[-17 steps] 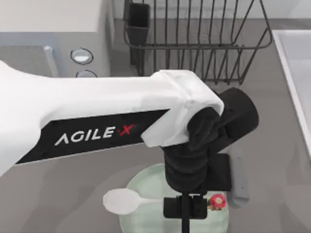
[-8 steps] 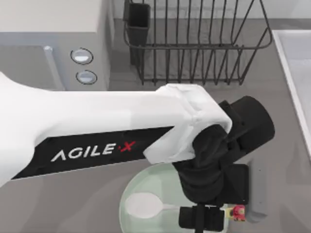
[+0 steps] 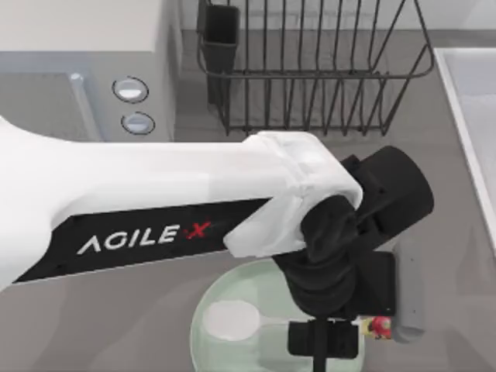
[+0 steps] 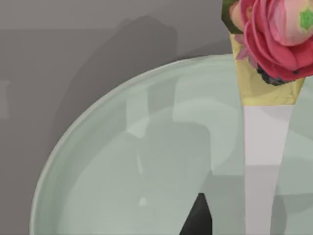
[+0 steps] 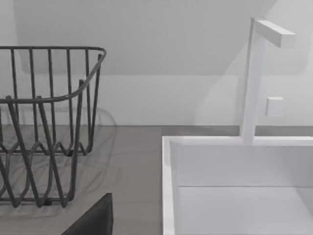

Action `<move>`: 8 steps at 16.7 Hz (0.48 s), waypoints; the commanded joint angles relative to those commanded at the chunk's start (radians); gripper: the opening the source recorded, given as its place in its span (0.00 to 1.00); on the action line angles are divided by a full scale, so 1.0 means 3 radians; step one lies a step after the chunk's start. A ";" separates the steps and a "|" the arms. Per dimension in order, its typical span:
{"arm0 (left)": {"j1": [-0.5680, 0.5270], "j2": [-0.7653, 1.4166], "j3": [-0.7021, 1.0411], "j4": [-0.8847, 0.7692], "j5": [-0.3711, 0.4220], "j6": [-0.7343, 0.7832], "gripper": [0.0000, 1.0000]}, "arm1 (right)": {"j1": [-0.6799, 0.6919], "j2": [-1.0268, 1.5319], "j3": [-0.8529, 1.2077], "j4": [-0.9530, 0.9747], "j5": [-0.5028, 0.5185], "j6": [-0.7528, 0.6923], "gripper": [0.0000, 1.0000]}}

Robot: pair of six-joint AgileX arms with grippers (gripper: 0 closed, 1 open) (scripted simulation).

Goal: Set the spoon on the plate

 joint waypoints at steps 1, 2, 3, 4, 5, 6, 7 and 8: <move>0.0023 0.0012 -0.0007 -0.0001 -0.0019 -0.0018 0.00 | 0.0000 0.0000 0.0000 0.0000 0.0000 0.0000 1.00; 0.0046 0.0031 -0.0015 -0.0005 -0.0040 -0.0036 0.00 | 0.0000 0.0000 0.0000 0.0000 0.0000 0.0000 1.00; 0.0070 0.0056 -0.0025 -0.0013 -0.0061 -0.0054 0.00 | 0.0000 0.0000 0.0000 0.0000 0.0000 0.0000 1.00; 0.0094 0.0087 -0.0037 -0.0024 -0.0083 -0.0072 0.00 | 0.0000 0.0000 0.0000 0.0000 0.0000 0.0000 1.00; 0.0117 0.0121 -0.0053 -0.0035 -0.0103 -0.0089 0.00 | 0.0000 0.0000 0.0000 0.0000 0.0000 0.0000 1.00; 0.0138 0.0158 -0.0074 -0.0045 -0.0119 -0.0104 0.00 | 0.0000 0.0000 0.0000 0.0000 0.0000 0.0000 1.00; 0.0157 0.0196 -0.0101 -0.0052 -0.0131 -0.0118 0.00 | 0.0000 0.0000 0.0000 0.0000 0.0000 0.0000 1.00; 0.0171 0.0236 -0.0133 -0.0056 -0.0136 -0.0129 0.00 | 0.0000 0.0000 0.0000 0.0000 0.0000 0.0000 1.00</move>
